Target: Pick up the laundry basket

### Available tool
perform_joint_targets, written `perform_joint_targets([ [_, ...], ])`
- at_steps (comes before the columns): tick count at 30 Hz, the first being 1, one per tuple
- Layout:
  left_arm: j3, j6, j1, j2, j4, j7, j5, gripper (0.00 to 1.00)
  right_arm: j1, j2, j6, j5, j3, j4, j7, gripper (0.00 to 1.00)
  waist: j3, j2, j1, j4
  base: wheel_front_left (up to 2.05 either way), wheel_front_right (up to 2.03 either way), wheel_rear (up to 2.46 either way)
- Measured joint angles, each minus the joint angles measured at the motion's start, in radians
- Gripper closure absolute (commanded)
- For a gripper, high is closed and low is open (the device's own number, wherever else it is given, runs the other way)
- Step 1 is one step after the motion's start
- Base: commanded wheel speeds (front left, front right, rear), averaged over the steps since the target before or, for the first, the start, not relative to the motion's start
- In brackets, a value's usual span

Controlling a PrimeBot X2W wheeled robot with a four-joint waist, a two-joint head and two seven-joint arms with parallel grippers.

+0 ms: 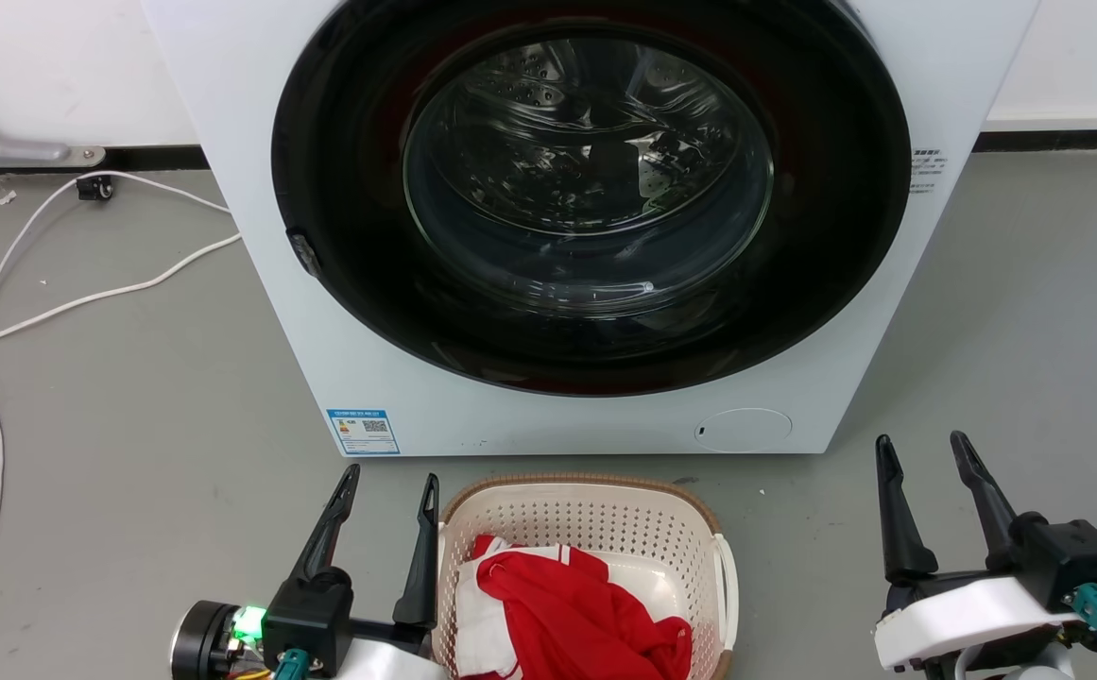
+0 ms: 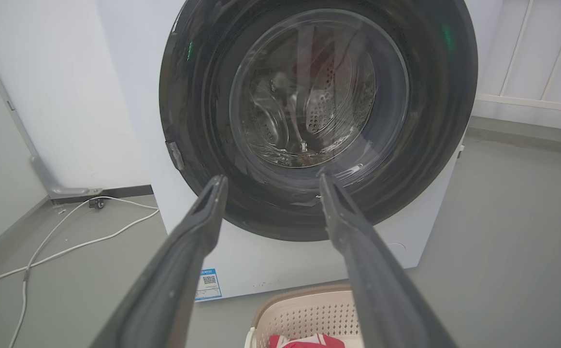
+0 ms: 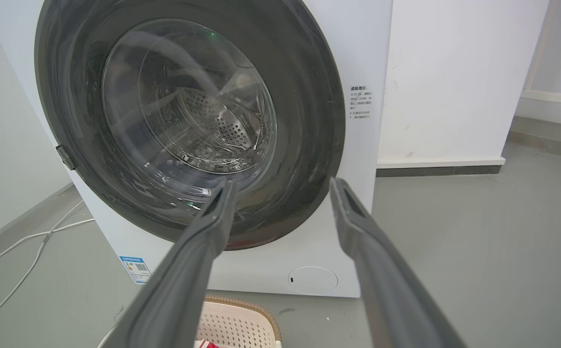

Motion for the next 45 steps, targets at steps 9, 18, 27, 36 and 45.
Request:
perform_joint_targets([
  [9, 0.015, -0.016, 0.002, -0.018, -0.004, -0.011, 0.049, 0.0, 0.0, 0.0, 0.0, -0.02, 0.006, 0.009, -0.011, 0.0, 0.005, 0.0, 0.0, 0.0, 0.0, 0.0, 0.0],
  [18, 0.039, -0.038, 0.006, -0.03, 0.007, -0.012, 0.048, 0.0, -0.003, 0.0, 0.0, -0.016, 0.01, 0.016, -0.011, 0.0, 0.012, 0.0, 0.0, -0.001, 0.0, 0.0, 0.0],
  [27, 0.052, -0.05, 0.006, -0.042, 0.019, -0.012, 0.051, 0.0, -0.006, 0.0, 0.0, -0.016, 0.006, 0.013, -0.011, 0.0, 0.019, 0.0, 0.0, 0.0, 0.0, 0.0, 0.0],
  [36, 0.091, -0.076, -0.023, -0.051, 0.099, -0.012, 0.028, 0.0, -0.051, 0.0, 0.0, -0.048, 0.012, 0.026, 0.005, 0.0, 0.096, 0.0, 0.0, -0.003, 0.0, 0.0, 0.0],
  [45, 0.128, -0.121, -0.191, -0.05, 0.242, -0.012, 0.013, 0.0, -0.161, 0.0, 0.0, -0.083, 0.012, 0.075, 0.072, 0.0, 0.276, 0.0, 0.0001, -0.004, 0.0, 0.0, 0.0],
])
